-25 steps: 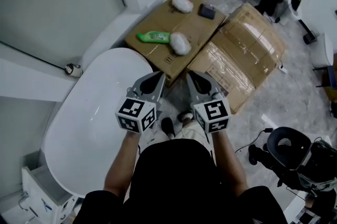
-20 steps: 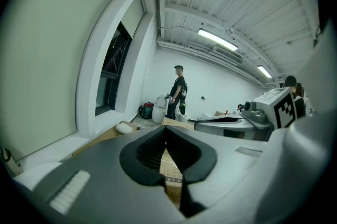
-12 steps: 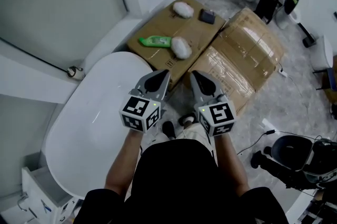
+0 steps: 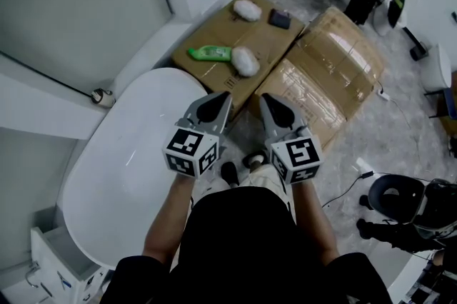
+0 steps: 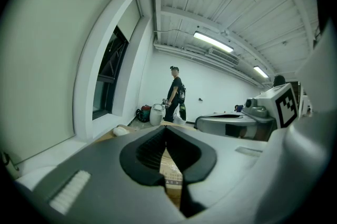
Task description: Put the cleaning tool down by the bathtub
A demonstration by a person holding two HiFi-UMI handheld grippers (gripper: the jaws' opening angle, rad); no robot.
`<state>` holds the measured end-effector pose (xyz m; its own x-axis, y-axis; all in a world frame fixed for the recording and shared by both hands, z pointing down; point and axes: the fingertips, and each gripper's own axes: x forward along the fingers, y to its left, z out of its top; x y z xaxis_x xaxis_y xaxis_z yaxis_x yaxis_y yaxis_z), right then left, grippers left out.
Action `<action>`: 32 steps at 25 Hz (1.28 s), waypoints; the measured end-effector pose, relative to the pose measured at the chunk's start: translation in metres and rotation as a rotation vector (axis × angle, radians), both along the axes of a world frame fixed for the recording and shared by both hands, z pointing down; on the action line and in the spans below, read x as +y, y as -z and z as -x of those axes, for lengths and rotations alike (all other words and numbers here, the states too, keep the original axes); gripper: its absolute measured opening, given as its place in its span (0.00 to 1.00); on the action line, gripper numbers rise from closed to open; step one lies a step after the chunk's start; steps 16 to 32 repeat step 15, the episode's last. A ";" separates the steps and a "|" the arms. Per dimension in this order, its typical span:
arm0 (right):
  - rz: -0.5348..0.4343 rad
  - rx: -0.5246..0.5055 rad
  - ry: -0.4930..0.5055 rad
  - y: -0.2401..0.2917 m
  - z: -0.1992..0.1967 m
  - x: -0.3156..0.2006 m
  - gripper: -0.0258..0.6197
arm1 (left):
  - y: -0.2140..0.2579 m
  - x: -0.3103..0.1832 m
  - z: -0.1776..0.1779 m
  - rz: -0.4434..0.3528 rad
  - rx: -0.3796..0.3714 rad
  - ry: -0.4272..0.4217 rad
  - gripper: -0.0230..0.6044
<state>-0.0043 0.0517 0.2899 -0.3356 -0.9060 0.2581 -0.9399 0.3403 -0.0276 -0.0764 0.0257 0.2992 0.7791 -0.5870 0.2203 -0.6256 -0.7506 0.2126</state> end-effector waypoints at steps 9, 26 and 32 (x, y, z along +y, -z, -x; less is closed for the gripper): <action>-0.004 0.001 -0.004 -0.001 0.000 0.005 0.05 | -0.003 0.005 0.001 -0.003 -0.002 -0.006 0.03; 0.002 0.006 -0.003 0.000 -0.002 -0.002 0.05 | 0.000 -0.003 -0.001 -0.001 0.003 -0.008 0.03; 0.002 0.006 -0.003 0.000 -0.002 -0.002 0.05 | 0.000 -0.003 -0.001 -0.001 0.003 -0.008 0.03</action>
